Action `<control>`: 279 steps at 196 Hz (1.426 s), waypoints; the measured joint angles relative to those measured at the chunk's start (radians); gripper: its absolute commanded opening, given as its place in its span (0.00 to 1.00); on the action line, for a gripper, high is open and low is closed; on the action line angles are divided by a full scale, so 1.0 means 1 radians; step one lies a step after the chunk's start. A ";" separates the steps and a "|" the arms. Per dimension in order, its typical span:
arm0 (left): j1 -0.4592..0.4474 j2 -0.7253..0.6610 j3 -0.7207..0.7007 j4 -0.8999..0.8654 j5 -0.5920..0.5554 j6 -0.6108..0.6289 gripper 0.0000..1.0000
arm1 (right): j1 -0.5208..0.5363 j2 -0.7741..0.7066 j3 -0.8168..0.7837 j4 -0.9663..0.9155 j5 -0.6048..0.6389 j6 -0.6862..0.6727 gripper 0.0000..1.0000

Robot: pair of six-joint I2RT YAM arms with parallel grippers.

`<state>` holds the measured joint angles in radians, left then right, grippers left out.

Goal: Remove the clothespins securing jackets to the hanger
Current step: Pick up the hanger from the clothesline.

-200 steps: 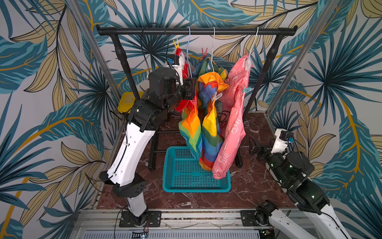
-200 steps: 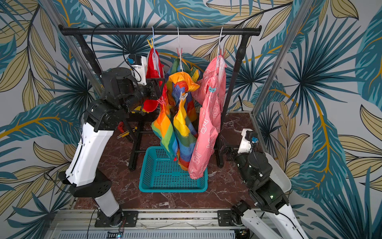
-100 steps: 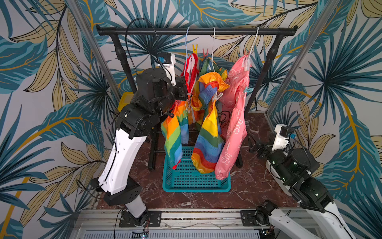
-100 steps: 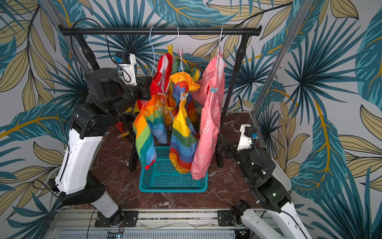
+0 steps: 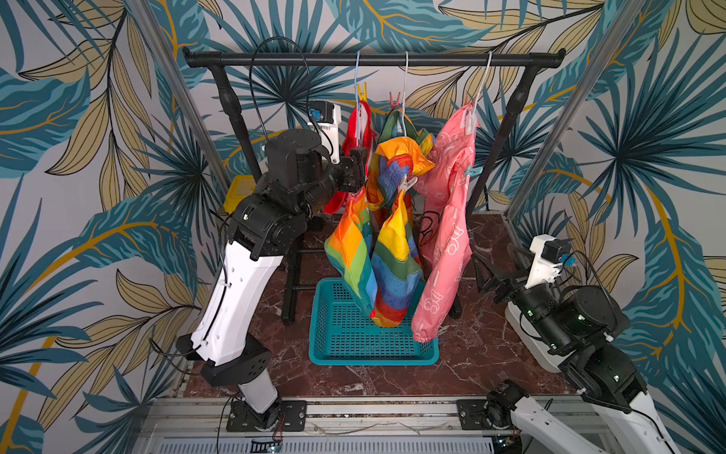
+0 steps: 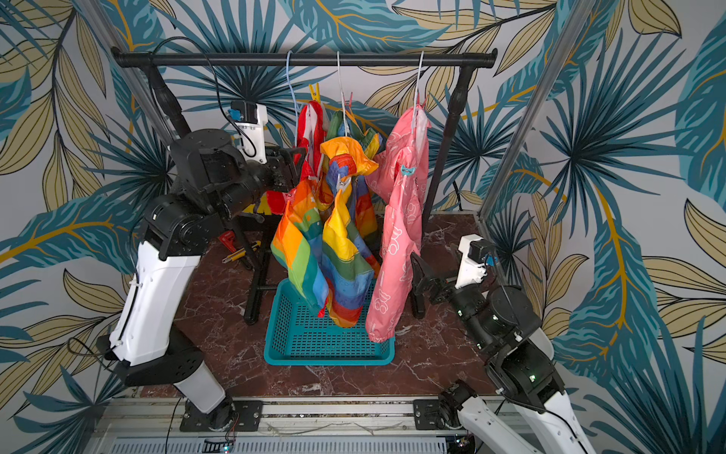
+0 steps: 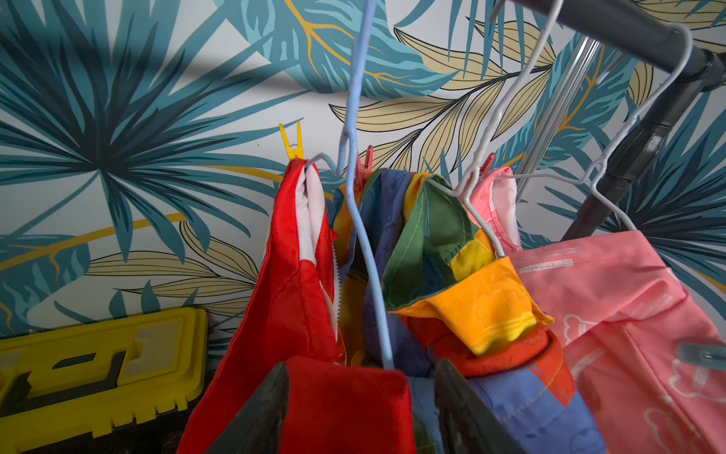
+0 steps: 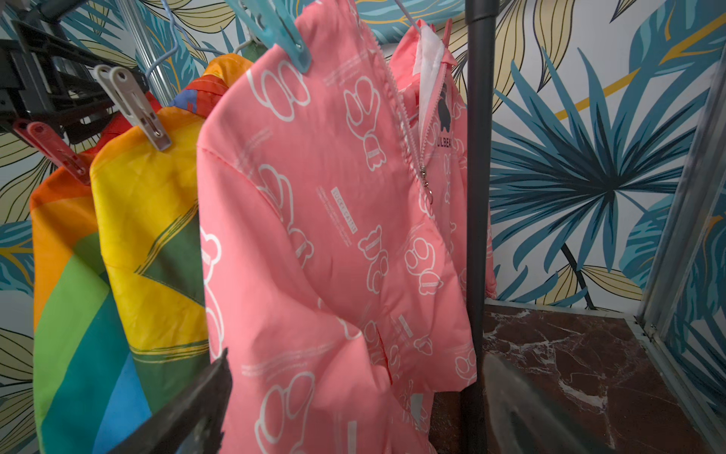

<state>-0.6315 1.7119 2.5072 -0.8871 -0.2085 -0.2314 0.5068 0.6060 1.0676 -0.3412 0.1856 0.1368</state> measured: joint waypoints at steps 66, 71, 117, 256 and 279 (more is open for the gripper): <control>0.000 0.056 0.015 -0.013 -0.020 0.005 0.17 | 0.000 -0.001 -0.010 0.005 -0.008 0.000 0.99; 0.000 0.056 0.015 -0.015 -0.022 0.004 0.14 | 0.000 -0.001 -0.010 0.006 -0.008 0.000 1.00; 0.002 0.053 0.015 -0.021 -0.046 0.024 0.00 | 0.000 -0.001 -0.010 0.010 -0.016 0.000 1.00; 0.001 -0.145 0.077 -0.051 0.079 0.049 0.00 | 0.004 0.050 0.058 0.048 -0.067 -0.020 1.00; 0.000 -0.252 -0.066 -0.031 0.094 0.029 0.00 | 0.010 0.059 0.077 0.047 -0.087 -0.029 1.00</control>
<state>-0.6315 1.4597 2.4413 -0.9176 -0.1143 -0.2024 0.5163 0.6647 1.1442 -0.2939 0.0982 0.1074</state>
